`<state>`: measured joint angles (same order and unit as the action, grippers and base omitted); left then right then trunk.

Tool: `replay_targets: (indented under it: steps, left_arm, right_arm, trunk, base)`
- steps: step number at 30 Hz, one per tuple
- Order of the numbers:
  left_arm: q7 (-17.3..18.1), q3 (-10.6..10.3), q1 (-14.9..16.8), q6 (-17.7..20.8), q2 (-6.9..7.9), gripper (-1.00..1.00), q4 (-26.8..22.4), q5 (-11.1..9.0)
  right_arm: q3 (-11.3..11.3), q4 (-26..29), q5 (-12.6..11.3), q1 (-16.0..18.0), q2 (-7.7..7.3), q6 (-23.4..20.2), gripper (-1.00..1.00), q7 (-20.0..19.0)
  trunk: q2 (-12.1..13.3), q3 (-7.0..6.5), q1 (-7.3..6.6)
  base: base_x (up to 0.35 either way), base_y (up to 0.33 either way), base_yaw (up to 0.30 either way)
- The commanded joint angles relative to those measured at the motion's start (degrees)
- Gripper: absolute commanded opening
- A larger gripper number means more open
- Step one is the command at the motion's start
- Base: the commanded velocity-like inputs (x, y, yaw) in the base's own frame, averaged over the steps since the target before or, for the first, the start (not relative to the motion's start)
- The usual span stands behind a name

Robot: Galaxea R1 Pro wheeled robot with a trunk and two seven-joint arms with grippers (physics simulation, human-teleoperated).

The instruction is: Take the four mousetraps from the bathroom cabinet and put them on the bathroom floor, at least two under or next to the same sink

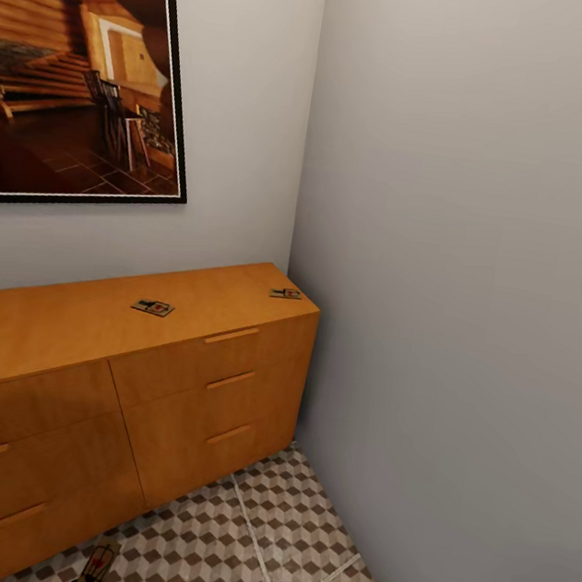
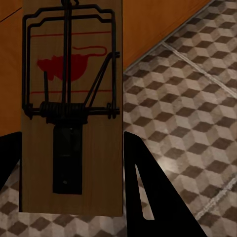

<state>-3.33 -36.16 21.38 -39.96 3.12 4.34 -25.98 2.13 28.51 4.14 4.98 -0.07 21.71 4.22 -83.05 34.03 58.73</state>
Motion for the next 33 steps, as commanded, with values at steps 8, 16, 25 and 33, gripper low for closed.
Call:
replay_targets:
  steps: [8,16,25,33]
  left_arm:
    - [-0.5,-0.5,0.1,-0.2,-0.02,-1.00,0.1,0.1]
    - [-0.5,-0.5,0.0,-0.2,-0.04,-1.00,0.1,0.1]
    - [-0.5,-0.5,0.1,-0.2,-0.01,-1.00,0.1,0.1]
    - [-0.5,-0.5,0.1,-0.2,-0.04,-1.00,0.1,0.1]
  right_arm:
    - [0.2,0.0,0.5,0.0,-0.01,0.1,1.00,0.4]
    - [0.2,0.0,0.4,0.0,-0.01,0.1,1.00,0.4]
    - [0.2,0.0,0.5,0.0,-0.01,0.1,1.00,0.4]
    - [0.1,0.0,0.5,0.0,-0.01,0.1,1.00,0.4]
  trunk:
    - [0.0,0.05,0.00]
    - [0.0,0.05,0.00]
    - [0.0,0.05,0.00]
    - [0.0,0.05,0.00]
  base:
    - [0.000,0.000,0.000]
    - [0.000,0.000,0.000]
    - [0.000,0.000,0.000]
    - [0.000,0.000,0.000]
